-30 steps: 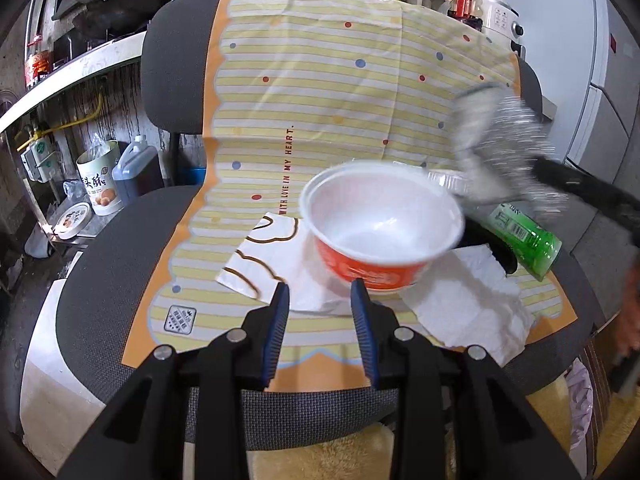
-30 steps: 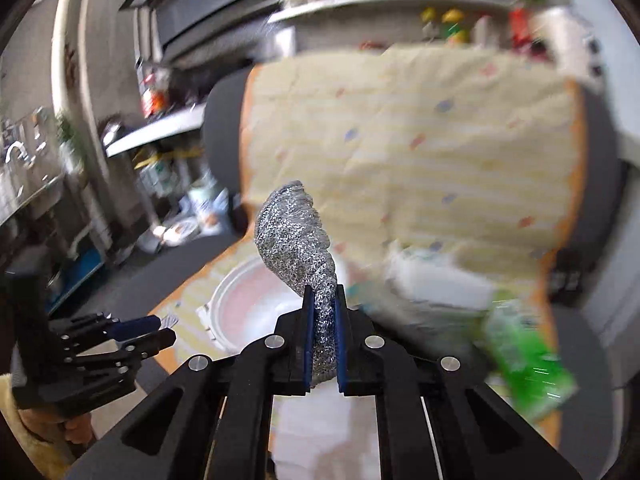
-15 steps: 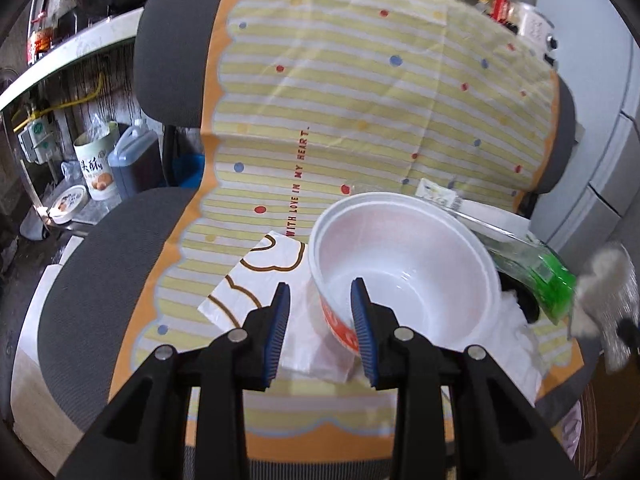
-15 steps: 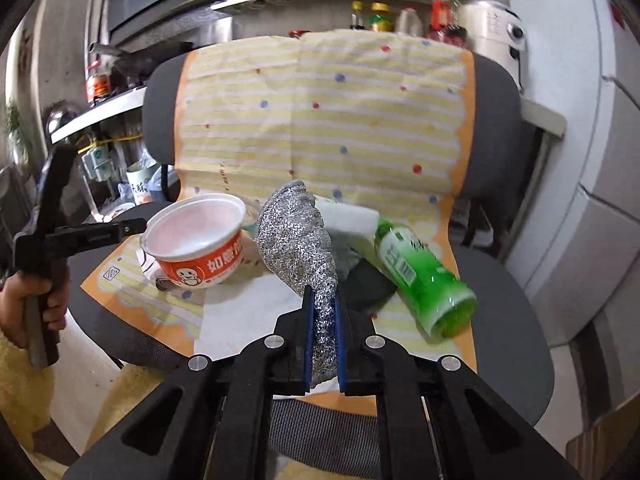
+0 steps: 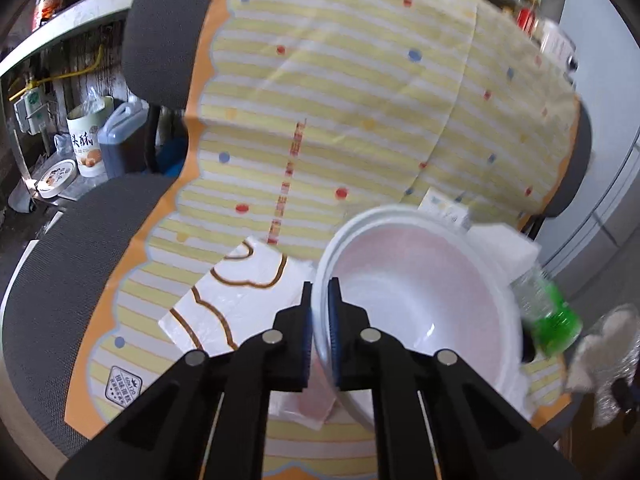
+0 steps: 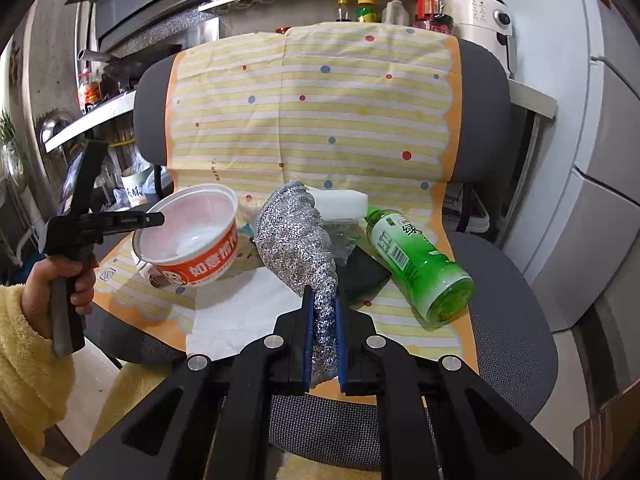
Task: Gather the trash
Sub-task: 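Carry the scrubber and bowl to the bin and open the right gripper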
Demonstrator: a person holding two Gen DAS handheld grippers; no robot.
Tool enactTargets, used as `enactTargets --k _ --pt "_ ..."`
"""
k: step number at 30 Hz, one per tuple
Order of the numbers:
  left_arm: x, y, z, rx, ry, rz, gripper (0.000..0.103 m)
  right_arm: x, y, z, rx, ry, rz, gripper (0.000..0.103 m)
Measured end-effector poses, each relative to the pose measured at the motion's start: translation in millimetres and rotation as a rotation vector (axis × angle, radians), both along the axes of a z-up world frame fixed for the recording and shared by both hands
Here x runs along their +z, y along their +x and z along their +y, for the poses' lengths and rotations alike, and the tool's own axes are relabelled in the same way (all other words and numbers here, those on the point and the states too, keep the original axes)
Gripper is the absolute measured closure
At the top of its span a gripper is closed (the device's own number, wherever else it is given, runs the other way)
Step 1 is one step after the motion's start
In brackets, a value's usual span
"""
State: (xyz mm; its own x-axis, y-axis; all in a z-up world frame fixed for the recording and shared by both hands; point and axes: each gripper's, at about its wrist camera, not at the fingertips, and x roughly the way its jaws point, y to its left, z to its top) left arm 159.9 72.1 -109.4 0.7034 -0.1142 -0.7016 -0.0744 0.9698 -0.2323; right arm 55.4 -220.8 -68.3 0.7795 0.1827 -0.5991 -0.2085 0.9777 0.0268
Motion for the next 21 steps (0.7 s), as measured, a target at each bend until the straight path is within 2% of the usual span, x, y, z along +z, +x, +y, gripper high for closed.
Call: enactTargets --k 5,9,13,17,21 --pt "37 -27 -6 -0.009 0.011 -0.111 0.099 8 -7 -10 -0.018 0.026 -0.032 0.093" --pt "63 -56 -24 -0.043 0.052 -0.179 0.099 12 -11 -21 -0.035 0.056 -0.043 0.093" --pt "71 -75 -50 -0.096 0.059 -0.214 0.099 14 -15 -36 -0.066 0.09 -0.052 0.093" --pt "70 -88 -79 -0.174 0.035 -0.242 0.099 13 -24 -56 -0.118 0.096 -0.063 0.093" --pt "62 -91 -116 -0.274 0.012 -0.225 0.099 11 -42 -82 -0.186 0.089 -0.075 0.093"
